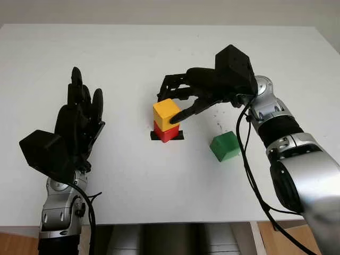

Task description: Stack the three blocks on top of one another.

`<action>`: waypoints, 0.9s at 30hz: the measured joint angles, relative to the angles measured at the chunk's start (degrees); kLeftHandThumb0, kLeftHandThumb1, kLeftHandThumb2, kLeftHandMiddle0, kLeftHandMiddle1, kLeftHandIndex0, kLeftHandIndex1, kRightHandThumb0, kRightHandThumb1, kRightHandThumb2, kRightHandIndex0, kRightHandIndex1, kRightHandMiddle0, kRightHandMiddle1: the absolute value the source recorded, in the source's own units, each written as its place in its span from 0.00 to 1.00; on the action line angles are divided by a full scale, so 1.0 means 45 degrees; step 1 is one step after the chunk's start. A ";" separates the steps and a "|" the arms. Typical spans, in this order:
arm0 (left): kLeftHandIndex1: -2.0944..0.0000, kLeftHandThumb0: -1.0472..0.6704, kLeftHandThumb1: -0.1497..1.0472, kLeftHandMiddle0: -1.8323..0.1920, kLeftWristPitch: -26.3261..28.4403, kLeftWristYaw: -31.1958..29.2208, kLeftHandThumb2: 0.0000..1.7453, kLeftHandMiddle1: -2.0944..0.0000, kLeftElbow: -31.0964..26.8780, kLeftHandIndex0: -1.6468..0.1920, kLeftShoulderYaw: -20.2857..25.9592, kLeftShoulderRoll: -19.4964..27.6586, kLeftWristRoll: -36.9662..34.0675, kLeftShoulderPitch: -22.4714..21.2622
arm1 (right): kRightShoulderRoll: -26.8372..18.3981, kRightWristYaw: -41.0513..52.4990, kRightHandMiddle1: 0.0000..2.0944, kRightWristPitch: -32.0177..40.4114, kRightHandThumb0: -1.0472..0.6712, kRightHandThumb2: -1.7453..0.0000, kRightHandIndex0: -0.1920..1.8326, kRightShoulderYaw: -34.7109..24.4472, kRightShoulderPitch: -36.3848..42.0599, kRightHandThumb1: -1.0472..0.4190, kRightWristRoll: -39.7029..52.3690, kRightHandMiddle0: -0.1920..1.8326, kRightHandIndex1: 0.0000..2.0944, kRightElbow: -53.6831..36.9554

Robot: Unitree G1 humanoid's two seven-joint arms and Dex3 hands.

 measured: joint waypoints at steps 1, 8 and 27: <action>0.97 0.22 1.00 1.00 0.0003 0.0034 0.28 0.98 0.0000 0.98 0.0001 -0.0004 0.0000 0.0001 | -0.0048 0.0151 0.42 -0.0141 0.22 0.97 0.14 0.0103 -0.0001 0.12 -0.0099 0.13 0.01 0.0000; 0.98 0.22 1.00 1.00 0.0048 0.0015 0.28 0.99 -0.0011 0.99 -0.0006 -0.0002 -0.0009 0.0001 | -0.0083 0.0450 0.09 -0.0679 0.13 0.97 0.00 0.0298 0.0001 0.15 -0.0077 0.01 0.00 -0.0168; 0.97 0.21 1.00 1.00 0.0001 0.0033 0.28 0.99 -0.0015 0.98 0.0000 0.0000 0.0016 -0.0002 | -0.1899 -0.0929 0.04 0.0975 0.14 0.97 0.07 -0.1868 0.1483 0.10 0.1956 0.08 0.04 -0.4879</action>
